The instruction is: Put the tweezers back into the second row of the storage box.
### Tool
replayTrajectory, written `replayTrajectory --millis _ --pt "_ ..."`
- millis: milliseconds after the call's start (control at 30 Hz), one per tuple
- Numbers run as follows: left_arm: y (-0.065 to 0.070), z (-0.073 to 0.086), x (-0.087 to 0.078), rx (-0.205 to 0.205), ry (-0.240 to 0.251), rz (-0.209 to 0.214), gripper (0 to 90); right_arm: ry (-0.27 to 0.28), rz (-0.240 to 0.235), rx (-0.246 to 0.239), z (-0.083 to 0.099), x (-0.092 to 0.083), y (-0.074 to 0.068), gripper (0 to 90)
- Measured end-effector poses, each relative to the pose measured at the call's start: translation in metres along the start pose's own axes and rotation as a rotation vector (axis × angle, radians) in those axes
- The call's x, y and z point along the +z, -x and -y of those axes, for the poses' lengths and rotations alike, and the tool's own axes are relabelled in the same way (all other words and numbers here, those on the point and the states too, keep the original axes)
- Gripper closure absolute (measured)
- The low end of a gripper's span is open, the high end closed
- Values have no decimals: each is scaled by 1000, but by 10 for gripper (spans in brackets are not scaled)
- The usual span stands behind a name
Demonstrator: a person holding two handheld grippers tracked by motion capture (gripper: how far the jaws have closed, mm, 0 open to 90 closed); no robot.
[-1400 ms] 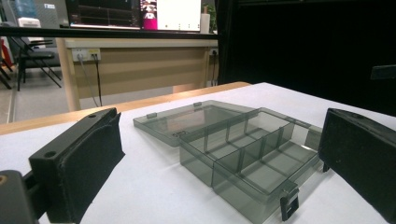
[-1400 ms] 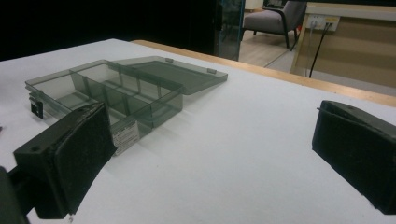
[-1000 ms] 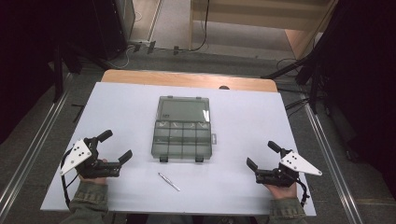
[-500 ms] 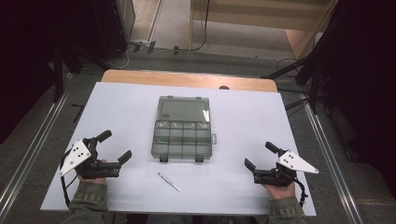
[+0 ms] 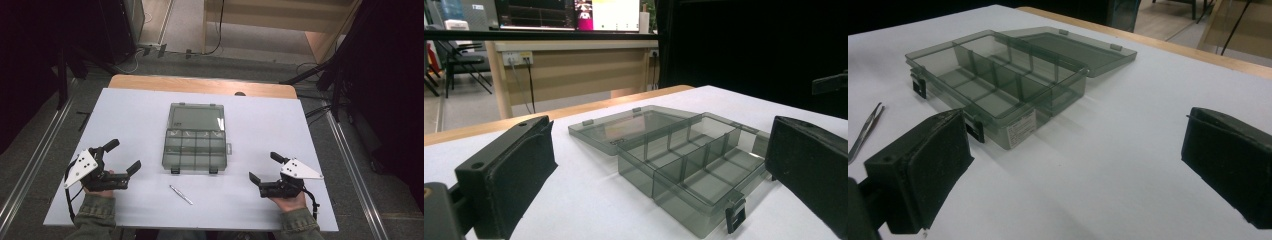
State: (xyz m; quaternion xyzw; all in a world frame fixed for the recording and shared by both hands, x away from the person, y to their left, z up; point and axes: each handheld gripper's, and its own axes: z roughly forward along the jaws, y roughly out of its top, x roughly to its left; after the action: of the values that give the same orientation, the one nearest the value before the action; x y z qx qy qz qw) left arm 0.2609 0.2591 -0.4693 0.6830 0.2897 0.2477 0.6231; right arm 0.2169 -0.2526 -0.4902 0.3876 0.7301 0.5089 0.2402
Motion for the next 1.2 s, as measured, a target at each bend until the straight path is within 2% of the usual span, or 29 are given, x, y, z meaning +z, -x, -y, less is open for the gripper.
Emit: replayTrajectory --millis 300,500,700,733,833,1133,1200 --pt "0 0 -1 1 3 1 0 -74 -49 -33 -10 13 -15 2" --pt "-1 -1 -2 1 3 0 0 -97 -71 -36 -14 23 -22 4" --pt "-1 -1 -1 2 5 2 0 -117 -117 -54 -22 31 -32 5" --pt "-1 -1 -1 2 6 2 0 -136 -144 -57 -25 34 -36 5" --pt "-1 -1 -1 1 8 0 0 -170 -176 -69 -29 40 -43 5" --pt "-1 -1 -1 -1 11 2 0 -216 -232 -100 -35 54 -59 4" --pt "-1 -1 -1 2 9 3 0 -244 -251 -115 -38 60 -66 5"
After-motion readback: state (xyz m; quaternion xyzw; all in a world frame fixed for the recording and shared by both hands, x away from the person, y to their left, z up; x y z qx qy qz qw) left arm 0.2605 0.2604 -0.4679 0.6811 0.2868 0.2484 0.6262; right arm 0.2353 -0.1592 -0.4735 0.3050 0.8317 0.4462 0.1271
